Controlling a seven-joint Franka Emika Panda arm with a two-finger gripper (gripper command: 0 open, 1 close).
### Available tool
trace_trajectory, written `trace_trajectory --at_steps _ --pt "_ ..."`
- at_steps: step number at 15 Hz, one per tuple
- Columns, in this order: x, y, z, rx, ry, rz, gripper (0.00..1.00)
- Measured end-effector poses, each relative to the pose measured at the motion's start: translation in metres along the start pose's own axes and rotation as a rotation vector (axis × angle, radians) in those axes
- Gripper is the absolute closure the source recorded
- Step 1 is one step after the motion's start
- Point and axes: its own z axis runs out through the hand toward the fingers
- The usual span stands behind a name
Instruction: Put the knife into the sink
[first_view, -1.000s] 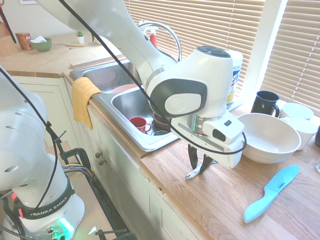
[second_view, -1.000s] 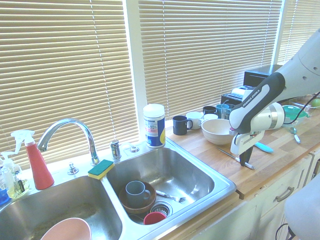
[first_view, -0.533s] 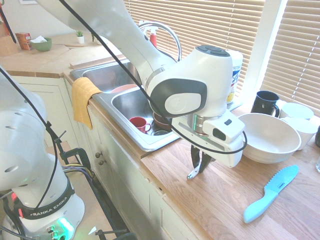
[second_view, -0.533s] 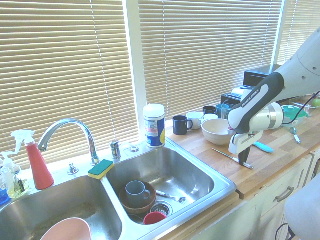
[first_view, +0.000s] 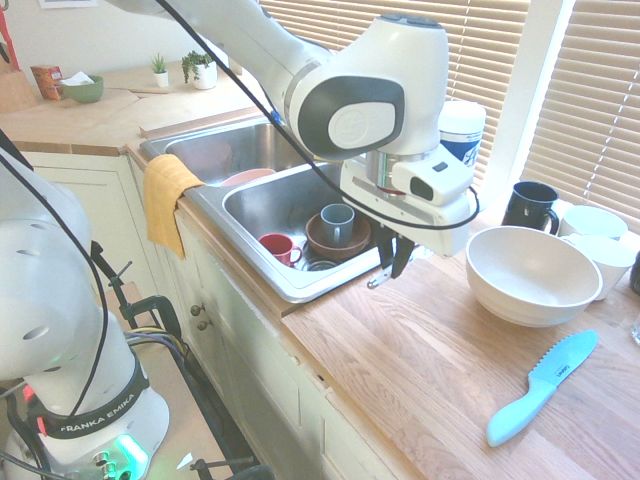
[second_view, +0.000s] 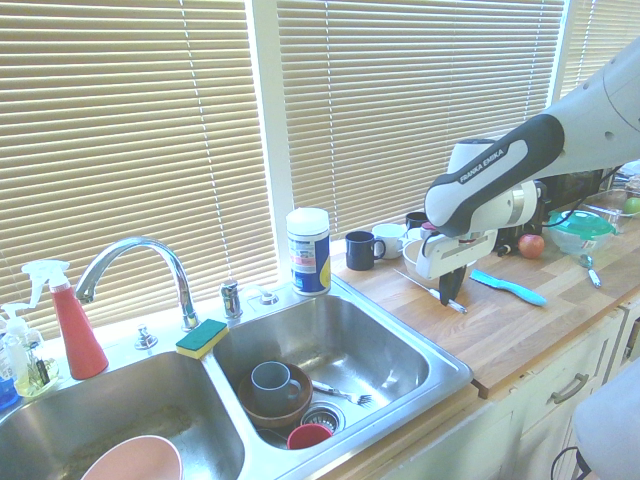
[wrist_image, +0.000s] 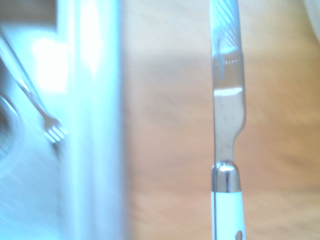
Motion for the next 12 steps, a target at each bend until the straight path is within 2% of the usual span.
trace_trajectory --at_steps 2,6,12 --pt "-0.016 -0.034 -0.004 0.0 0.014 0.048 1.0" --pt "-0.058 -0.111 0.002 -0.01 0.038 0.069 1.0" --pt "-0.082 -0.188 0.044 -0.011 0.049 0.122 1.0"
